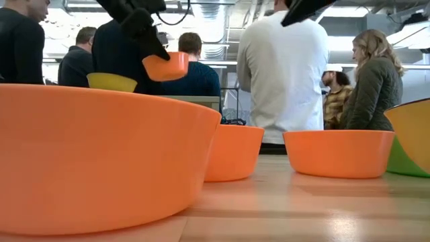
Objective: Pick & Place Mini bowls
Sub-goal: Put the orange bowl on the shelf
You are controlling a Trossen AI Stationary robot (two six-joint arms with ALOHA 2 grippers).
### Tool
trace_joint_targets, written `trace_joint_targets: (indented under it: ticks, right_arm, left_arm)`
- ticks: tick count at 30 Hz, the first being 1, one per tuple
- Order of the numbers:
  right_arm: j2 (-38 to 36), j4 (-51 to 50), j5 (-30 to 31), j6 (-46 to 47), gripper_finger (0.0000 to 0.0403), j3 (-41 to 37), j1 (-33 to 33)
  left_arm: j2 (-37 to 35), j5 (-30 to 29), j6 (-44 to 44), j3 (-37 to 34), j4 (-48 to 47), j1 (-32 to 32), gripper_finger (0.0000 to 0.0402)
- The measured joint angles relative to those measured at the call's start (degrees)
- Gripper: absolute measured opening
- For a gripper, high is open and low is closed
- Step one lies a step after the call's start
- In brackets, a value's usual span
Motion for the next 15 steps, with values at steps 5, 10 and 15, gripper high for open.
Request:
trace_joint_targets:
  ticks: [5, 10, 15]
  right_arm:
    - [-9.9, 6.9, 1.2, 1.7, 0.0130, -8.3, 0.1]
    - [-17.1, 13.0, 0.9, 5.2, 0.0130, -16.3, 0.2]
    - [-20.6, 17.7, 0.9, 6.4, 0.0130, -23.1, 1.6]
  left_arm:
    - [2.5, 1.8, -0.4, 0.0, -0.4, 1.8, 0.0009]
    - [6.5, 1.8, -0.4, 0.0, -0.6, 2.9, 0.0012]
    - [8.6, 1.2, -0.4, 0.0, -0.8, 4.1, 0.0010]
